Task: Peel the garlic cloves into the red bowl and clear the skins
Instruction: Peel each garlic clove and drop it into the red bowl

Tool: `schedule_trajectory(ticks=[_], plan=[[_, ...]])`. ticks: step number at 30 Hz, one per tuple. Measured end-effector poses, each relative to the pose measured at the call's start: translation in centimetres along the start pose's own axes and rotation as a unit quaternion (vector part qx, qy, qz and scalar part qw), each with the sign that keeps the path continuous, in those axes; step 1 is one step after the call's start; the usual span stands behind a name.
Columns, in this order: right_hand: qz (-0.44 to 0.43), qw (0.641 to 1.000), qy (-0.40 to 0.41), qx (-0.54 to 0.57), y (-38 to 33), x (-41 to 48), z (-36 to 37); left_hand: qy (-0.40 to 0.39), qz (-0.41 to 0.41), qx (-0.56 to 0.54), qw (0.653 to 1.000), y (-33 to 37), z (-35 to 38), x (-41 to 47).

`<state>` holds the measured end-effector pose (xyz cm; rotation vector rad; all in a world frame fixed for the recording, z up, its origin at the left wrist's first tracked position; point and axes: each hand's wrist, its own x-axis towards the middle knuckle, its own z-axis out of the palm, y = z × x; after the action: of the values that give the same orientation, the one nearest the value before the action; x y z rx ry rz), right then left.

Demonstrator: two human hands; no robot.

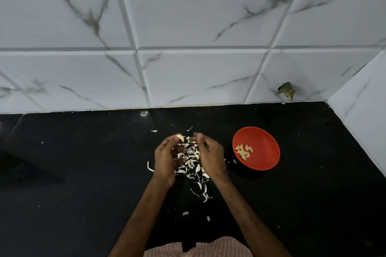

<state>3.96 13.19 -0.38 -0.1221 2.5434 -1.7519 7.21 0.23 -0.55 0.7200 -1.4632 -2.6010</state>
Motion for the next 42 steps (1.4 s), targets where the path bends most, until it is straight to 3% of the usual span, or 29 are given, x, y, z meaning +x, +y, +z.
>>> schedule_trajectory(ticks=[3,5,8,10,14,17,20,23,27,30,32,34,36,42], plan=[[0.05,0.997,0.054,0.022,0.5,-0.3,0.1,0.003,0.015,0.065,0.998,-0.7,0.6,0.2],[0.131,0.98,0.052,0.142,0.9,-0.2,0.2,-0.007,0.037,0.12,0.992,-1.3,1.3,0.3],[0.258,0.855,0.029,0.45,1.5,-0.3,-1.0,-0.035,0.087,0.206,0.974,-2.4,3.3,0.6],[0.274,0.793,0.025,0.544,2.3,-0.3,-2.1,-0.07,0.126,0.285,0.948,-3.1,4.7,1.0],[0.284,0.738,0.082,0.606,4.4,0.2,-5.4,-0.106,0.162,0.346,0.918,-4.1,6.4,2.2],[0.3,0.779,0.132,0.535,6.2,1.3,-8.4,-0.075,0.146,0.398,0.903,-5.2,4.8,3.3],[0.316,0.833,0.175,0.42,7.7,2.3,-10.9,-0.06,0.129,0.541,0.829,-7.1,1.7,3.6],[0.337,0.889,0.152,0.269,8.6,2.6,-12.0,-0.08,0.088,0.649,0.752,-9.0,-0.5,3.2],[0.221,0.965,0.114,0.089,8.3,2.0,-10.9,-0.102,0.073,0.688,0.715,-10.2,-1.2,2.8],[0.092,0.99,0.1,0.034,7.6,0.9,-8.9,-0.083,0.079,0.674,0.73,-10.4,-1.4,2.8],[0.058,0.997,0.051,0.025,7.4,0.2,-7.3,-0.054,0.069,0.603,0.793,-10.5,-1.5,2.7],[0.065,0.998,-0.01,0.025,7.4,-0.2,-6.0,-0.035,0.04,0.504,0.862,-10.2,-1.6,2.6],[0.077,0.995,-0.056,0.018,7.8,-0.6,-4.9,-0.028,0.028,0.427,0.903,-9.9,-1.9,2.4],[0.1,0.989,-0.105,-0.005,7.7,-1.7,-1.7,-0.045,0.006,0.307,0.951,-9.0,-2.4,1.5]])
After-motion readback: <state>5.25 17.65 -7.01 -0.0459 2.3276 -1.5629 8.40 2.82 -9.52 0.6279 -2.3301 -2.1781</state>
